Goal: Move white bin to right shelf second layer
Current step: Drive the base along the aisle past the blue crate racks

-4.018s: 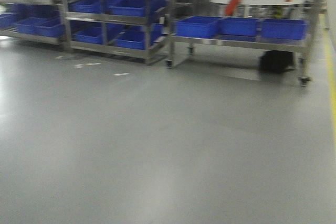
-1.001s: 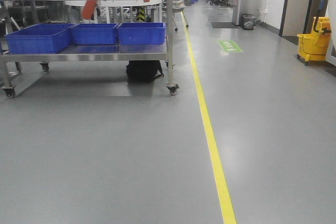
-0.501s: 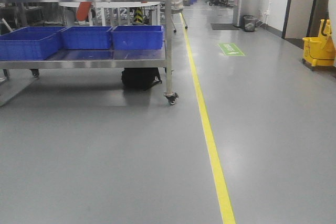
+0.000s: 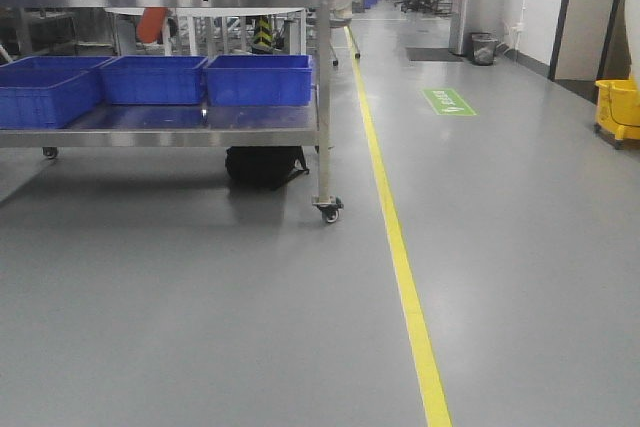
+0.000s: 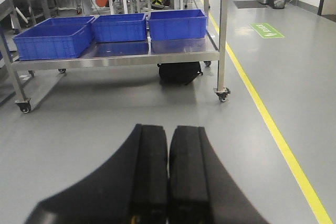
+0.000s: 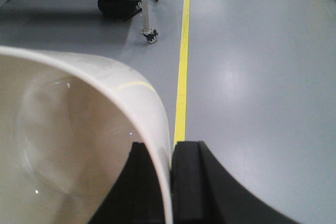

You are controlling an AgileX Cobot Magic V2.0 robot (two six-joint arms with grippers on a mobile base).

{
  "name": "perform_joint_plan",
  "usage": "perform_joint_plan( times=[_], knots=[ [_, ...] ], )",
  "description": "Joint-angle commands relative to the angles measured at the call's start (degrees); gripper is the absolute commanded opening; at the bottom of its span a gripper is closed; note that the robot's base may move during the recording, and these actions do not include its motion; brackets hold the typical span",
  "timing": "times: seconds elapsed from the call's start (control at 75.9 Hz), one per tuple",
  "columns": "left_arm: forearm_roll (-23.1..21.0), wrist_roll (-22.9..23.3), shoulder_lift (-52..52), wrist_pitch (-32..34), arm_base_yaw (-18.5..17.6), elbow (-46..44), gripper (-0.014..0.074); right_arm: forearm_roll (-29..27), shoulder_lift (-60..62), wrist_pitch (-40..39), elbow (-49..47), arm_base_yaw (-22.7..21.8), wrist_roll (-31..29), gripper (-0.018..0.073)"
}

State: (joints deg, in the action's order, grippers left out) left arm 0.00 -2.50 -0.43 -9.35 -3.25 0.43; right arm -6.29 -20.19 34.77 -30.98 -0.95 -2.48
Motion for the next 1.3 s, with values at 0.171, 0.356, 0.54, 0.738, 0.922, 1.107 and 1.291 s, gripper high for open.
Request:
perform_joint_plan(
  times=[0.171, 0.356, 0.54, 0.738, 0.922, 1.107, 1.291],
  knots=[
    [0.0, 0.3, -1.0, 4.91, 0.06, 2.11, 0.0085, -0.71, -0.4, -5.56, -1.77, -0.42, -0.2, 0.0077],
    [0.0, 0.3, -1.0, 4.91, 0.06, 2.11, 0.0085, -0.71, -0.4, -5.56, -1.77, -0.42, -0.2, 0.0077],
    [0.0, 0.3, -1.0, 4.91, 0.06, 2.11, 0.0085, -0.71, -0.4, -5.56, -1.77, -0.42, -0.2, 0.0077],
    [0.0, 0.3, -1.0, 4.91, 0.06, 2.11, 0.0085, -0.71, -0.4, -5.49, -1.77, -0.42, -0.2, 0.0077],
    [0.0, 0.3, -1.0, 4.91, 0.06, 2.11, 0.0085, -0.71, -0.4, -5.44, -1.77, -0.42, -0.2, 0.0077],
    [0.0, 0.3, -1.0, 4.91, 0.06, 2.11, 0.0085, -0.71, -0.4, -5.38, -1.77, -0.42, -0.2, 0.0077],
    [0.0, 0.3, -1.0, 4.91, 0.06, 2.11, 0.0085, -0.71, -0.4, -5.38, -1.77, -0.42, -0.2, 0.0077]
  ],
)
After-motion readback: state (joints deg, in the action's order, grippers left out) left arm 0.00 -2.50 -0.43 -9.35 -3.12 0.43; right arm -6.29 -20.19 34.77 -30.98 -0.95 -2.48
